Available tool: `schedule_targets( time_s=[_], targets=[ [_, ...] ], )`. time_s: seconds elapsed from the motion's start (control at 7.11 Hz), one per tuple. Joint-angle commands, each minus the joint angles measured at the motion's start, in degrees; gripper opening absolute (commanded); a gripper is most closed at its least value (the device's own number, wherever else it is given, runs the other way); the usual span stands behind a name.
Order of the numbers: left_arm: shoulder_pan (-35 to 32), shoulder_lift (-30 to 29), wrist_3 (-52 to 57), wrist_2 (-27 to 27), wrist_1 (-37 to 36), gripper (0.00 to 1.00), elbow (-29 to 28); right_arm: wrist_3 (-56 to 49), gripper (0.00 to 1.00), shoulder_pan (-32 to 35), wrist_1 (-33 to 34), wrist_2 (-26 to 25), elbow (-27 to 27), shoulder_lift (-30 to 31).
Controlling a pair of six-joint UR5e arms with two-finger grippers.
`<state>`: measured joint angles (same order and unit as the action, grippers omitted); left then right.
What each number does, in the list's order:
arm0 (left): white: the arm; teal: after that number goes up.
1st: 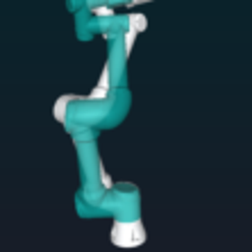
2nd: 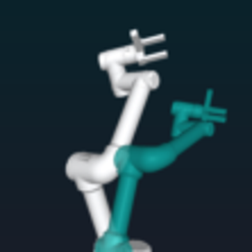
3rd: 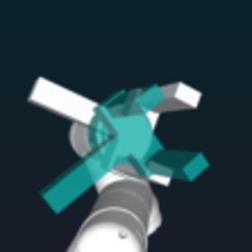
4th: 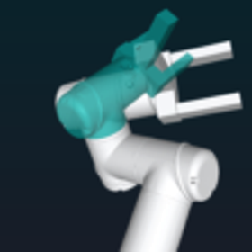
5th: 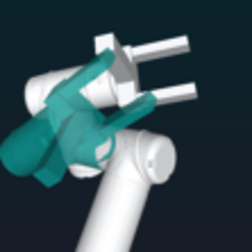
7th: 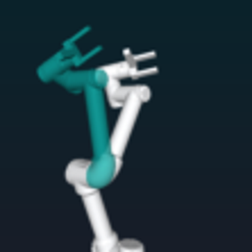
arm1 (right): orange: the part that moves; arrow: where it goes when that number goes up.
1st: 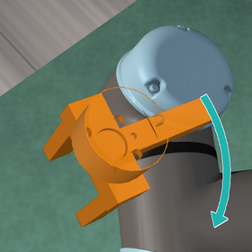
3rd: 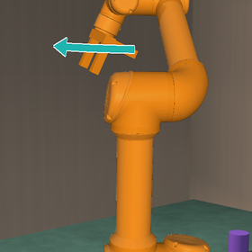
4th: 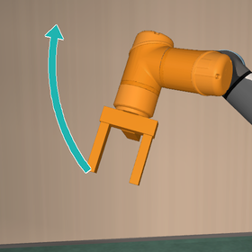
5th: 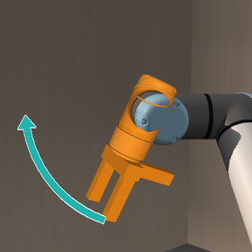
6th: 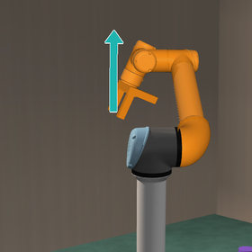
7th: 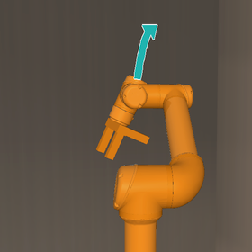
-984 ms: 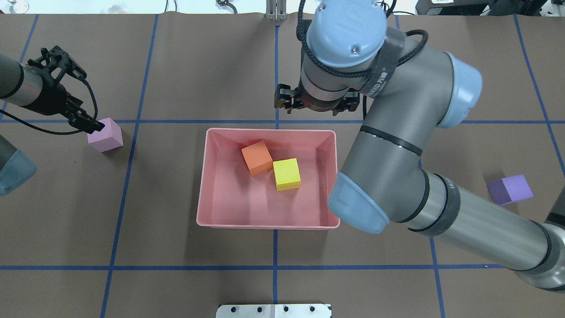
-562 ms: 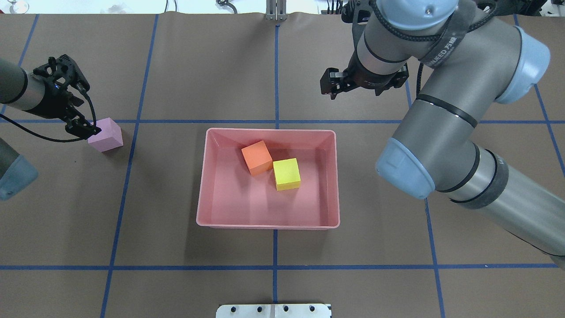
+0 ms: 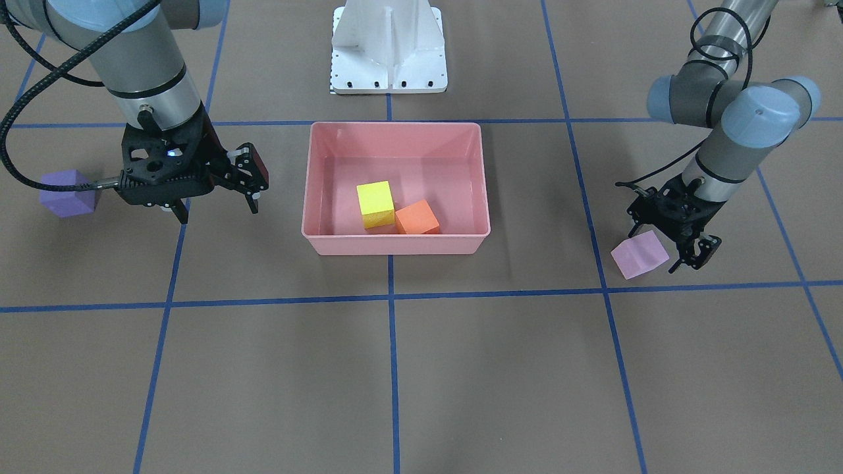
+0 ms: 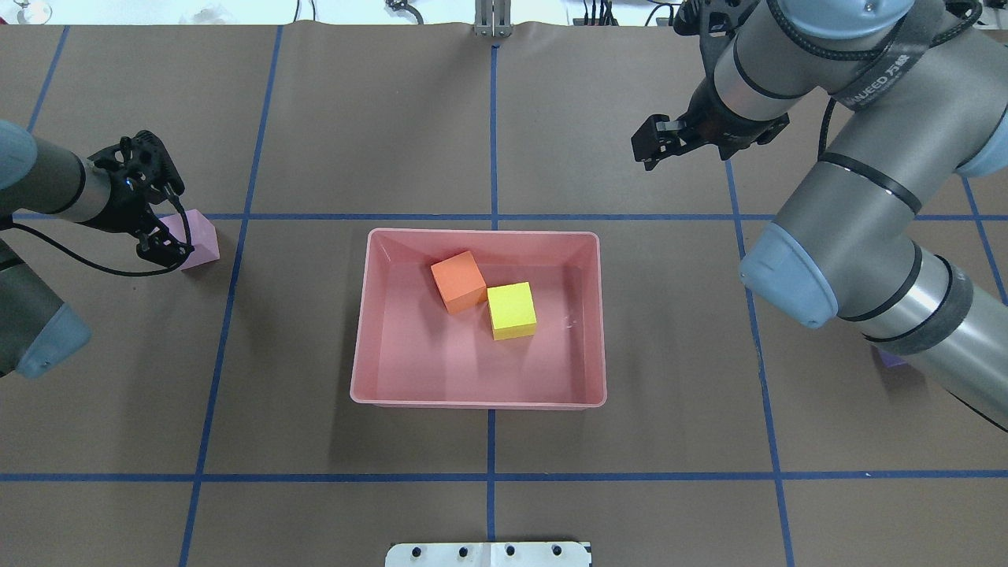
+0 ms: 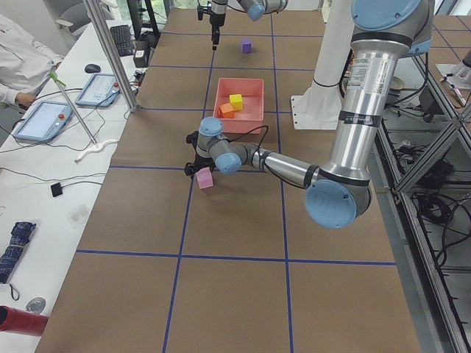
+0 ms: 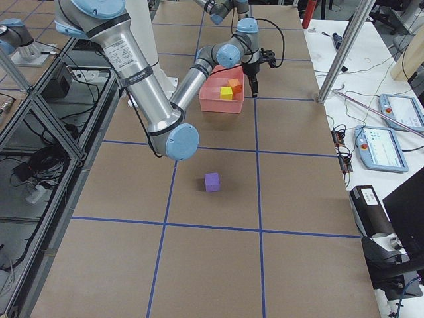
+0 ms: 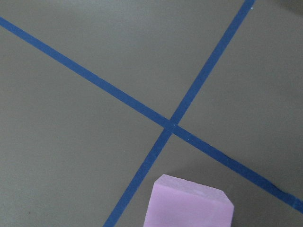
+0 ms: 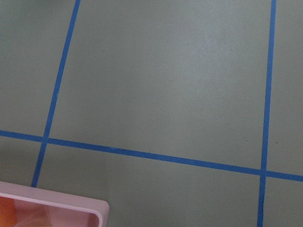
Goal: Place blocks into pink bin with both arms
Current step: 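Grasp and lift the pink cube with the left gripper while the right arm withdraws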
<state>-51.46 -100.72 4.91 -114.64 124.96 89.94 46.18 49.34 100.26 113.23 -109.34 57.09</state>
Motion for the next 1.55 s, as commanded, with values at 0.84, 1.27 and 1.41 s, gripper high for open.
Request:
schedule_targets(
  time_s=[0.84,1.27,1.41],
  targets=[
    [-0.73,-0.61,-2.09,-9.77,-2.32,0.0,-0.5,-9.58,1.0,4.42,-0.24,3.11,0.61,3.01],
    [-2.33,-11.91,-20.03,-11.3,-31.37,0.0,15.66,-21.63,1.0,11.03,-1.63,7.09,0.62,10.73],
    [-1.72,-14.65,-28.38,-11.22,-32.48,0.0,17.27,-21.75,1.0,11.56,-6.87,7.44,0.62,14.76]
  ],
)
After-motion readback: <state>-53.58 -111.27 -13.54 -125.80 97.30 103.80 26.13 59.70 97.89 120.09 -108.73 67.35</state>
